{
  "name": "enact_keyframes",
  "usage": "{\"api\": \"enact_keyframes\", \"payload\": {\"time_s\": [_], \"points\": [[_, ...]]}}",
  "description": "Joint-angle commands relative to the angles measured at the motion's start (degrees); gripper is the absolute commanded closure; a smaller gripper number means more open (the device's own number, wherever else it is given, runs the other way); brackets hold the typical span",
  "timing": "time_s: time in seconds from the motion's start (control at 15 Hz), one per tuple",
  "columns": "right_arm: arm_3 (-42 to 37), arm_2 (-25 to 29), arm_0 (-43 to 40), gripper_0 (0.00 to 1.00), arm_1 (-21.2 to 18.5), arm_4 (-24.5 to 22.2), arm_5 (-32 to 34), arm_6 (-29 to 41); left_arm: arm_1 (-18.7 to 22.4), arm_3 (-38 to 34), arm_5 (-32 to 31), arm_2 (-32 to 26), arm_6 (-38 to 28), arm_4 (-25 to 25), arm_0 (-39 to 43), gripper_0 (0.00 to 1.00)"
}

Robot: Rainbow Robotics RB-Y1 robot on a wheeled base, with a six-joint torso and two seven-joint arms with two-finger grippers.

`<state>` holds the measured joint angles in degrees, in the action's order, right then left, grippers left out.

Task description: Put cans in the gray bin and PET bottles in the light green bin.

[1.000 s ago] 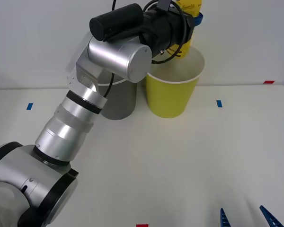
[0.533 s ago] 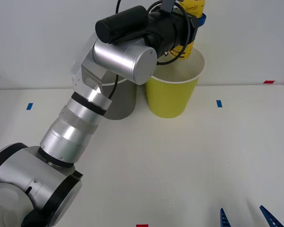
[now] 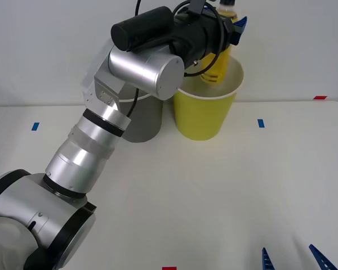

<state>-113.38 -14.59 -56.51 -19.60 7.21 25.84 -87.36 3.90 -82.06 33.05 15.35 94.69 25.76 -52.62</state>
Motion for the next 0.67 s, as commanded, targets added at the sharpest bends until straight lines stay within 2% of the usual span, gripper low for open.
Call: {"api": "enact_keyframes", "payload": {"time_s": [0.07,0.27,0.47,0.67], "points": [[0.00,0.00,0.00,0.00,0.00,0.00,0.00,0.00,1.02,-0.47,0.00,-0.06,-0.56,1.31,0.06,0.00],[0.00,0.00,0.00,0.00,0.00,0.00,0.00,0.00,3.57,-3.81,2.20,-0.06,-0.47,5.88,0.58,0.00],[0.00,0.00,0.00,0.00,0.00,0.00,0.00,0.00,8.14,-16.56,10.28,-0.32,-0.73,6.49,5.51,0.00],[0.00,0.00,0.00,0.00,0.00,0.00,0.00,0.00,11.13,-26.67,11.86,-2.61,-1.35,6.67,11.48,0.00]]}}
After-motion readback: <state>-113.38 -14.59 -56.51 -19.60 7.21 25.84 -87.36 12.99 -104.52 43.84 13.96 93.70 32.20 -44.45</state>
